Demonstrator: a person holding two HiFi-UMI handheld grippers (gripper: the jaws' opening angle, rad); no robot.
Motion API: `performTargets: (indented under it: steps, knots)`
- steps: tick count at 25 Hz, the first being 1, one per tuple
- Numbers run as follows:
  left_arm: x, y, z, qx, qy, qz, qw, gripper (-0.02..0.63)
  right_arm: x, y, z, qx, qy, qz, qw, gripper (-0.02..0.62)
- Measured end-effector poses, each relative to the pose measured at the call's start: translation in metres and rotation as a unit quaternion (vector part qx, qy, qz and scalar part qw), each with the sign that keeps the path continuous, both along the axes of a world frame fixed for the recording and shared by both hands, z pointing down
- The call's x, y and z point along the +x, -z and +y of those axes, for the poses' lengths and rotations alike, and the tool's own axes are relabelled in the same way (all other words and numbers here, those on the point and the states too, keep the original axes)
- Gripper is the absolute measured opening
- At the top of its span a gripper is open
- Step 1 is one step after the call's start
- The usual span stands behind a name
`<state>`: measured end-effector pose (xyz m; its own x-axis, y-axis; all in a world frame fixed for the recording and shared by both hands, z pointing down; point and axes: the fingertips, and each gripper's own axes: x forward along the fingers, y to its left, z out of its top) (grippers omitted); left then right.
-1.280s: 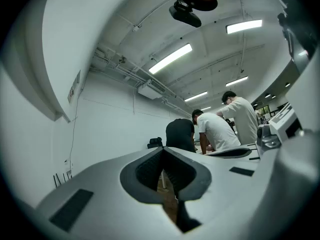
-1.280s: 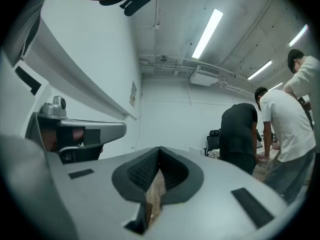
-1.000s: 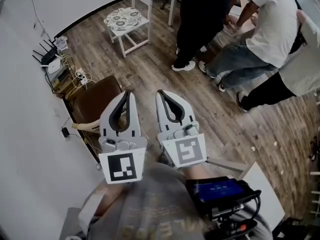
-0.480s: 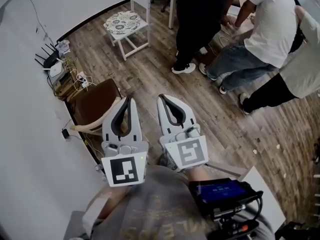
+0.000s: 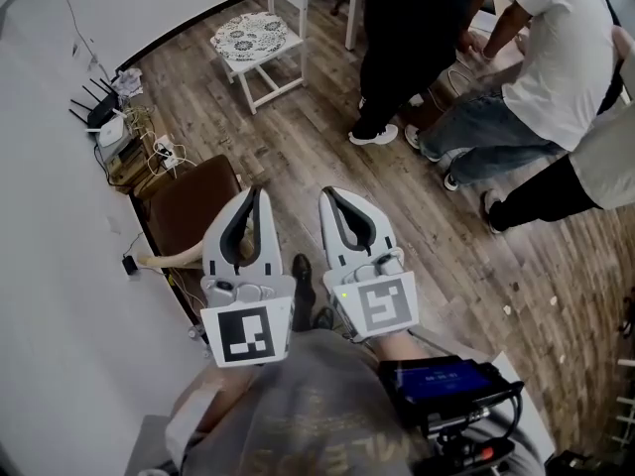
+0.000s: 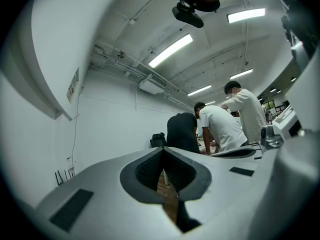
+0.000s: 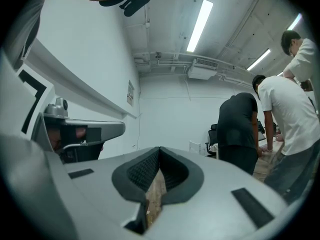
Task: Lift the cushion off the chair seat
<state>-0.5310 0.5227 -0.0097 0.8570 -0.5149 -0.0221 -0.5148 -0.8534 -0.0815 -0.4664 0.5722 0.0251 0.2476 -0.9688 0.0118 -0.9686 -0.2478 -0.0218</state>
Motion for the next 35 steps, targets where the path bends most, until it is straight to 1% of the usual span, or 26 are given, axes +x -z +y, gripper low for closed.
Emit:
performTargets:
  steps: [6, 11, 14, 20, 26, 28, 32, 35]
  knots:
    - [0.045, -0.011, -0.053, -0.005, 0.000, -0.006, 1.0000, 0.006, 0.045, -0.013, -0.056, -0.009, 0.003, -0.009, 1.000, 0.006]
    - [0.071, -0.012, -0.106, -0.009, 0.006, -0.004, 0.9999, 0.006, 0.069, -0.010, -0.110, -0.016, 0.011, -0.003, 1.000, 0.006]
    - [0.083, -0.006, -0.130, -0.010, 0.005, 0.004, 0.9999, 0.006, 0.081, -0.005, -0.134, -0.014, 0.012, -0.001, 1.000, 0.006]
    - [0.095, 0.000, -0.158, -0.012, 0.002, 0.014, 0.9998, 0.006, 0.097, 0.000, -0.159, -0.027, 0.002, 0.003, 1.000, 0.006]
    - [0.111, -0.009, -0.180, -0.018, 0.008, 0.008, 0.9998, 0.006, 0.117, -0.004, -0.181, -0.032, 0.002, 0.003, 0.999, 0.006]
    - [0.121, -0.013, -0.187, -0.020, 0.010, 0.004, 0.9997, 0.006, 0.125, -0.006, -0.190, -0.023, 0.009, 0.004, 1.000, 0.007]
    - [0.146, -0.014, -0.205, -0.019, 0.019, 0.006, 0.9996, 0.006, 0.149, -0.009, -0.209, -0.022, 0.019, 0.008, 1.000, 0.006]
    - [0.171, -0.012, -0.218, -0.014, 0.025, 0.009, 0.9995, 0.006, 0.176, -0.009, -0.222, -0.020, 0.023, 0.007, 0.999, 0.006]
